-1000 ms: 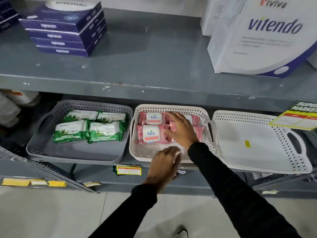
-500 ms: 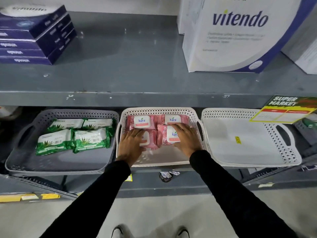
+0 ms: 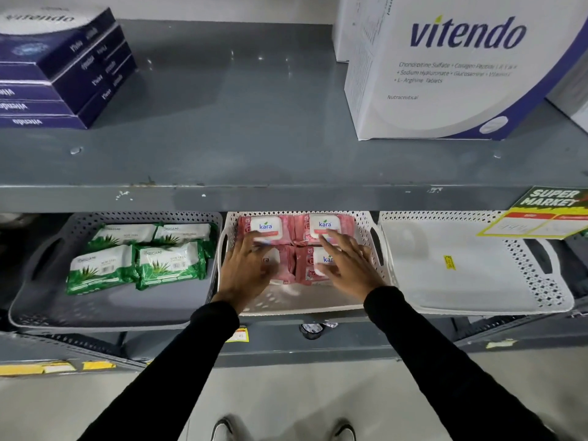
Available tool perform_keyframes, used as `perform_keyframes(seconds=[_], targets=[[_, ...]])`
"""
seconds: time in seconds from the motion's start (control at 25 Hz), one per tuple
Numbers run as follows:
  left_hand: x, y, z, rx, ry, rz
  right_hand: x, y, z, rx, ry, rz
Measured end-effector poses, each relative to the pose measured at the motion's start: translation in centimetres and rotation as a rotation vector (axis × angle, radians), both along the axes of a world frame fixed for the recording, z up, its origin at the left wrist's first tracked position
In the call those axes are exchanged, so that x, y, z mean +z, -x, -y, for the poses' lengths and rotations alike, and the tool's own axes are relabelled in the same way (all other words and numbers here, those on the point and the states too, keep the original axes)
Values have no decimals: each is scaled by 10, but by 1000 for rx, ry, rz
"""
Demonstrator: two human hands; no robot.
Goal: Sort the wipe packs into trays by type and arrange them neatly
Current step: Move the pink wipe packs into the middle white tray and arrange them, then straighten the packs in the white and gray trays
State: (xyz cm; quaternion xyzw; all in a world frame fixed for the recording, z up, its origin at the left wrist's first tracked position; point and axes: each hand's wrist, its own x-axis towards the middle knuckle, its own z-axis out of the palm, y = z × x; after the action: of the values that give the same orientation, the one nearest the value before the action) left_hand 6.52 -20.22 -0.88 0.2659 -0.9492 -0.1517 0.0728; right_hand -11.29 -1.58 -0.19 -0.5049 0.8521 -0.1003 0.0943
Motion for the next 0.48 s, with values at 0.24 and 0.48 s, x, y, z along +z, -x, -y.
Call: perform_keyframes(seconds=[0.24, 0.48], targets=[[-11, 44, 9, -47, -23, -77, -7, 4, 50, -208, 85, 44], [-32, 48, 5, -15, 7, -92, -37, 2, 56, -225, 80, -44]])
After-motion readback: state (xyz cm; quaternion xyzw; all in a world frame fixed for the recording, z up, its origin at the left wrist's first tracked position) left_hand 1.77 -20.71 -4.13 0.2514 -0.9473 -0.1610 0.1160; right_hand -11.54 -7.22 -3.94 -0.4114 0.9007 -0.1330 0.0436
